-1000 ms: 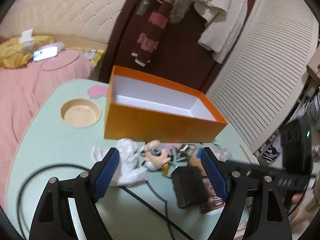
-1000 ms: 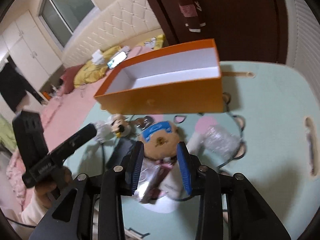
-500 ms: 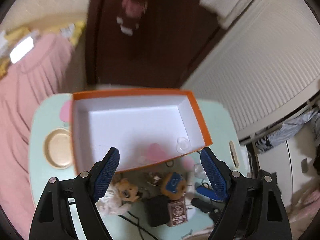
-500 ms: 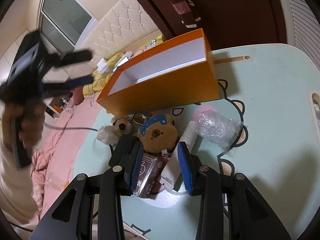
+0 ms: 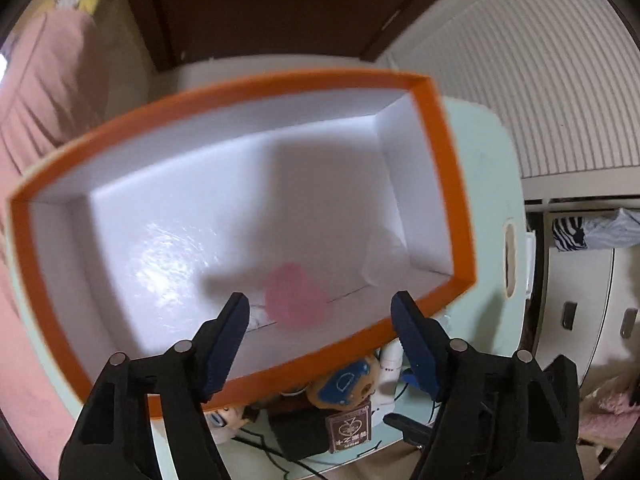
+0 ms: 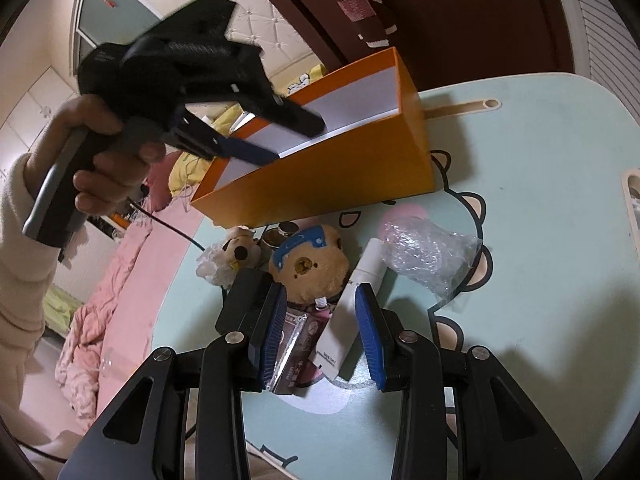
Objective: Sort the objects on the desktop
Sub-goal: 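Reach the left tool into the box and grasp the pink heart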
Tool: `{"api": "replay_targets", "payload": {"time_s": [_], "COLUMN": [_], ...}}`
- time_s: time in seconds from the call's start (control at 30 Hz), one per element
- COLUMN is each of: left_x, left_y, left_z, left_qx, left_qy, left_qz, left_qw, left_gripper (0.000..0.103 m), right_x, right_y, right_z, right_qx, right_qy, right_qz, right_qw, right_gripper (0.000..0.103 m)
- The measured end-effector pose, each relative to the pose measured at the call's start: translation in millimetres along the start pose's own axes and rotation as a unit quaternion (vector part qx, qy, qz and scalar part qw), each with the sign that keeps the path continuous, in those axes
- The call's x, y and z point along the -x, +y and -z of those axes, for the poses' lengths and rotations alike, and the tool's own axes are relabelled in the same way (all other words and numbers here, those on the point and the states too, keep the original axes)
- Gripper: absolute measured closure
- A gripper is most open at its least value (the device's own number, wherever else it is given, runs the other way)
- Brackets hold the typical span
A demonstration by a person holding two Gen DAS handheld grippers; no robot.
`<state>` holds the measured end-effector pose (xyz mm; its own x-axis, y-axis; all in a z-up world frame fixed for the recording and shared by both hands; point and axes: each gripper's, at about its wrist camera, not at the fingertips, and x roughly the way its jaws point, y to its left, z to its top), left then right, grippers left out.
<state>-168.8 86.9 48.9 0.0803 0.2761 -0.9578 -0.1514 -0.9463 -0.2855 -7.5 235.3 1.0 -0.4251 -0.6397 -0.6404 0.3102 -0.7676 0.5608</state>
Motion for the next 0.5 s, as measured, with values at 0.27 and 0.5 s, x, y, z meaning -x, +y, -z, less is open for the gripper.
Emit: {"api": "replay_targets", "payload": {"time_s": [0.27,0.5], "left_x": [-22.0,-17.1], "left_y": [2.3,3.6], "left_z": [-2.7,12.3], "left_qx": [-0.015,-0.048], "left_qy": [0.033,0.005], "left_qz": [-0.042,-0.061], "left_qw": [0.9985,0.9970], "left_gripper": [0.051,0.072], "right_x": [-2.5,-4.7], "right_y": [-8.9,-12.4], "right_z": [-1.9,-1.7], "right_qx": [-0.024,-0.037], "right_qy": [0.007,0.012], "right_qz": [-0.013,-0.015], "right_qw": [1.000,0.999], "right_gripper": [0.066,0.066]}}
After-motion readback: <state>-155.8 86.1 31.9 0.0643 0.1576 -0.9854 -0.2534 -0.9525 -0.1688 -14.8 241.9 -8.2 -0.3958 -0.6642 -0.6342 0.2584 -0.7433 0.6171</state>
